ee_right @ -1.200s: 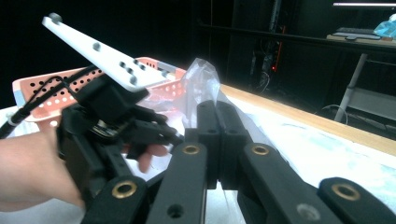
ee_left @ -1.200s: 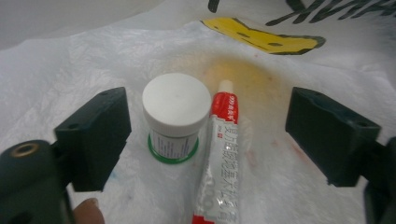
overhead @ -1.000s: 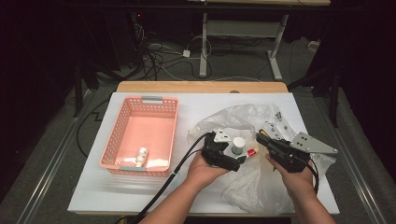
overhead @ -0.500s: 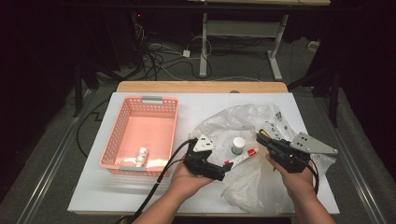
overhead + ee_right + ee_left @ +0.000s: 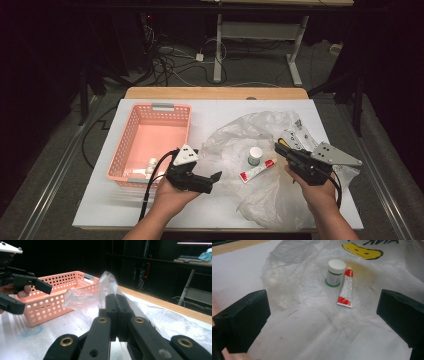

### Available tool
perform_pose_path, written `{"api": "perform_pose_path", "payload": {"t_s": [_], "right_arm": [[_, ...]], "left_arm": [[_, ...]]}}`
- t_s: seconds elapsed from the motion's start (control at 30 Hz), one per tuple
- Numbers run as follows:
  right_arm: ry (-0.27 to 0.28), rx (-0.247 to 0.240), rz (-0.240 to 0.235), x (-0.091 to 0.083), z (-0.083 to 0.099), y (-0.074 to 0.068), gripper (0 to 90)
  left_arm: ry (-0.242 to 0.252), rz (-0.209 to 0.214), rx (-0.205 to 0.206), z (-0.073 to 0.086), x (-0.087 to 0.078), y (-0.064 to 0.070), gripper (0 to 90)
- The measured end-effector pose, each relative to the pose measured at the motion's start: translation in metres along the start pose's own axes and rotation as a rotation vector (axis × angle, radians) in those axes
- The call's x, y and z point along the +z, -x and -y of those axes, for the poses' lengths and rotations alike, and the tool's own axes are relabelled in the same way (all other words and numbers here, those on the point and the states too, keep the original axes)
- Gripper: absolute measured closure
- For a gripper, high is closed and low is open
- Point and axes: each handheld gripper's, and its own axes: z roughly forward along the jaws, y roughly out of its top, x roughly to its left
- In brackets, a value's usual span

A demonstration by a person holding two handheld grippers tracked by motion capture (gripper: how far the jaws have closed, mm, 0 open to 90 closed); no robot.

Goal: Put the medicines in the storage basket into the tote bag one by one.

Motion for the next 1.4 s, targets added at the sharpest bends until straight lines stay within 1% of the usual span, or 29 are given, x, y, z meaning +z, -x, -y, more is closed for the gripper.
{"api": "perform_pose_path", "payload": {"t_s": [0.07,0.13,0.2,0.3,0.43,0.5,0.57,0.6,0.77,0.9,1.0,1.13,1.27,1.4], "right_arm": [[0.002,0.002,-0.001,0.0,0.0,0.0,90.0],[0.001,0.0,-0.002,0.0,0.0,0.0,90.0],[0.001,0.0,-0.002,0.001,0.0,0.0,90.0],[0.0,-0.005,-0.004,0.001,0.0,-0.001,90.0],[0.002,-0.003,-0.006,0.0,0.0,-0.001,90.0],[0.006,-0.007,-0.007,-0.001,0.0,-0.001,90.0],[0.003,-0.003,-0.005,-0.001,0.0,0.0,90.0],[0.004,-0.002,-0.007,-0.001,0.0,0.0,90.0],[0.003,-0.004,-0.007,-0.001,0.0,0.0,90.0],[0.001,-0.003,-0.005,0.0,0.001,0.0,90.0],[-0.004,-0.005,-0.005,0.0,0.001,0.0,90.0],[-0.001,-0.005,-0.003,-0.001,0.001,0.001,90.0],[-0.004,-0.007,-0.006,-0.001,0.001,0.0,90.0],[-0.001,-0.005,-0.008,-0.001,0.001,0.0,90.0]], "left_arm": [[-0.001,-0.022,-0.003,0.002,-0.006,-0.005,0.0],[0.012,-0.073,-0.001,0.004,-0.014,-0.013,0.0],[0.017,-0.09,-0.016,0.006,-0.02,-0.019,0.0],[0.015,-0.13,-0.037,0.009,-0.03,-0.029,0.0],[0.01,-0.155,-0.069,0.012,-0.039,-0.042,0.0],[0.013,-0.176,-0.084,0.014,-0.045,-0.049,0.0],[0.015,-0.181,-0.107,0.016,-0.05,-0.055,0.0],[0.016,-0.191,-0.116,0.017,-0.053,-0.059,0.0],[0.021,-0.221,-0.143,0.021,-0.064,-0.071,0.0],[0.019,-0.255,-0.165,0.026,-0.072,-0.082,0.0],[0.018,-0.262,-0.19,0.03,-0.077,-0.089,0.0],[0.018,-0.283,-0.208,0.034,-0.083,-0.096,0.0],[0.014,-0.29,-0.23,0.037,-0.084,-0.102,0.0],[-0.001,-0.293,-0.232,0.038,-0.081,-0.104,0.0]]}}
